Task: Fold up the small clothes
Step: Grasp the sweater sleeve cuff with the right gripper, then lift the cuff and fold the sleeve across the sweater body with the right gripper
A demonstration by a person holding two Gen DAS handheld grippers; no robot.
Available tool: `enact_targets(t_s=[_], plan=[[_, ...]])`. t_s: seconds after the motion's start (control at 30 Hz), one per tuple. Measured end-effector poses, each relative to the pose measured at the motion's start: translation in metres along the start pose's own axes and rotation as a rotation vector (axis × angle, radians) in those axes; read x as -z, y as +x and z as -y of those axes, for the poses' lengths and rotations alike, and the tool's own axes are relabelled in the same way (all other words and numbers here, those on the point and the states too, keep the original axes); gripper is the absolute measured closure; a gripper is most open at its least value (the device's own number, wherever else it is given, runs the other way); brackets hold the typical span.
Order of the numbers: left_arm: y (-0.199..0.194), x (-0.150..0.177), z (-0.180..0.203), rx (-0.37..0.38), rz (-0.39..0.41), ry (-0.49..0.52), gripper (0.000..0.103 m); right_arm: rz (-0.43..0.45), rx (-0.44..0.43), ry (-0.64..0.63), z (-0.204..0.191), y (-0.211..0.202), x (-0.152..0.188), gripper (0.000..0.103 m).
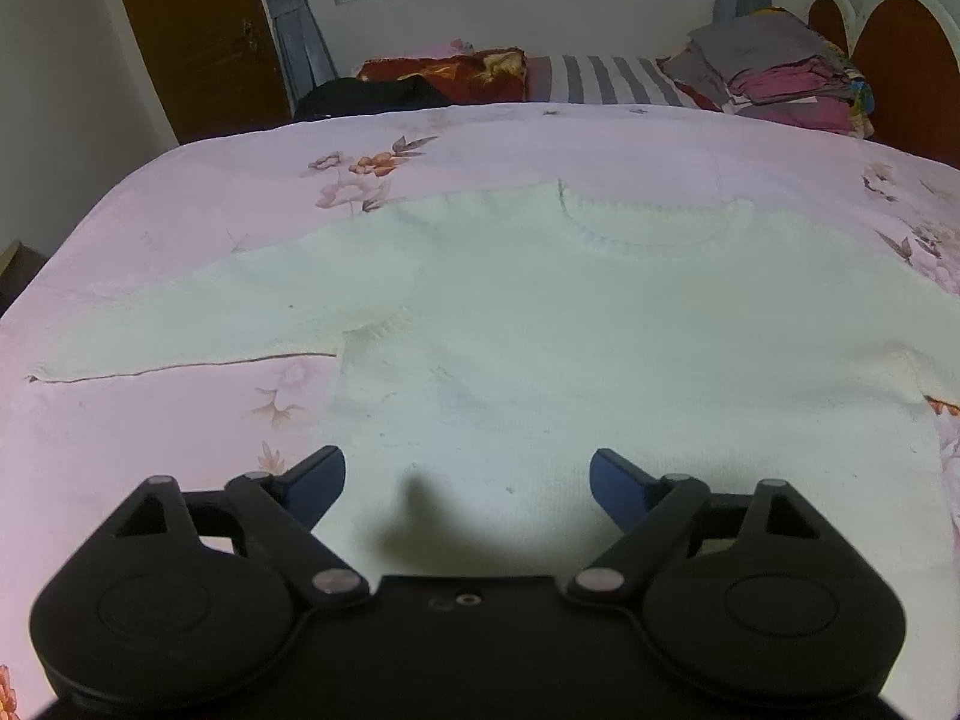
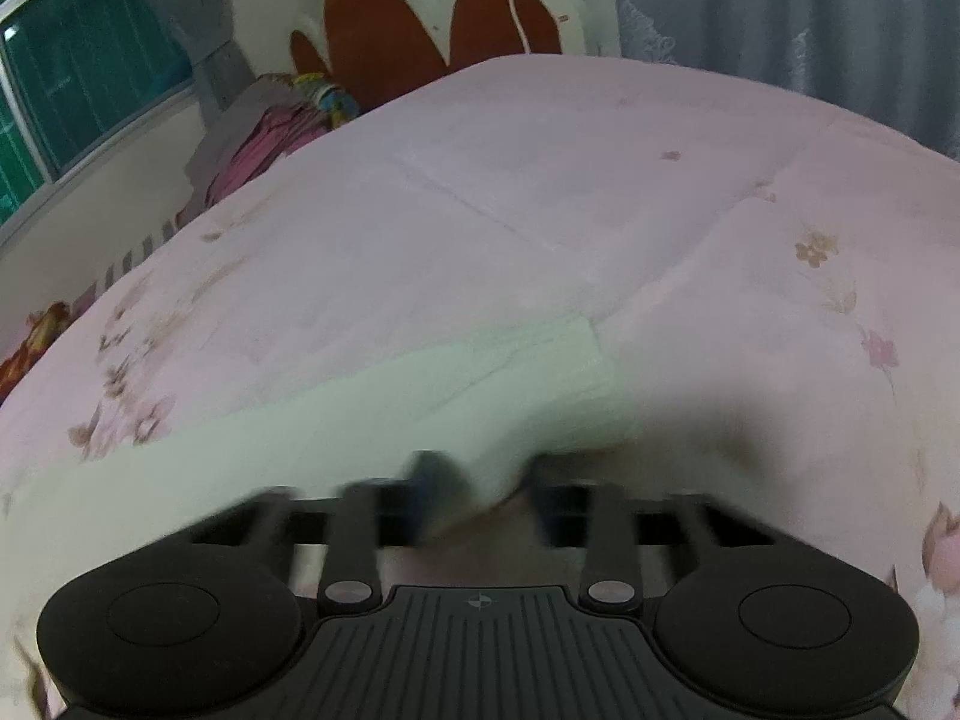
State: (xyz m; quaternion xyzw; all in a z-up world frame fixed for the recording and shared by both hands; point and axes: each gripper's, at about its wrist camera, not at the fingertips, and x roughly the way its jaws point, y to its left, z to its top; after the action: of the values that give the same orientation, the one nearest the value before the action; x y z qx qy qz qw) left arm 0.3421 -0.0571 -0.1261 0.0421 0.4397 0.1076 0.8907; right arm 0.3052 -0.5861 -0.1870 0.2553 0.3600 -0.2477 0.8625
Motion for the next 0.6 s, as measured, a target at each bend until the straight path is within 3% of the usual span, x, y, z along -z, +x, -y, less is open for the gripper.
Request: enact_targets(t_s=[0.1, 0.27, 0.43, 0.6], plan=[[0.002, -0.002, -0.001, -0.003, 0.001, -0.002, 0.019, 0.011, -0.034, 0.019, 0.007, 0.000, -0.004, 0.097], [0.000, -0.006, -0.013, -0.005, 0.013, -0.040, 0.020, 0.076, -0.089, -0.035, -0.010, -0.021, -0.008, 0.097], [-0.007, -0.012, -0.032, 0.000, 0.034, -0.052, 0.020, 0.142, -0.194, -0.145, -0.066, -0.047, -0.013, 0.097], [-0.009, -0.014, -0.057, 0.007, 0.044, -0.063, 0.019, 0.154, -0.364, -0.252, -0.147, -0.077, 0.005, 0.097]])
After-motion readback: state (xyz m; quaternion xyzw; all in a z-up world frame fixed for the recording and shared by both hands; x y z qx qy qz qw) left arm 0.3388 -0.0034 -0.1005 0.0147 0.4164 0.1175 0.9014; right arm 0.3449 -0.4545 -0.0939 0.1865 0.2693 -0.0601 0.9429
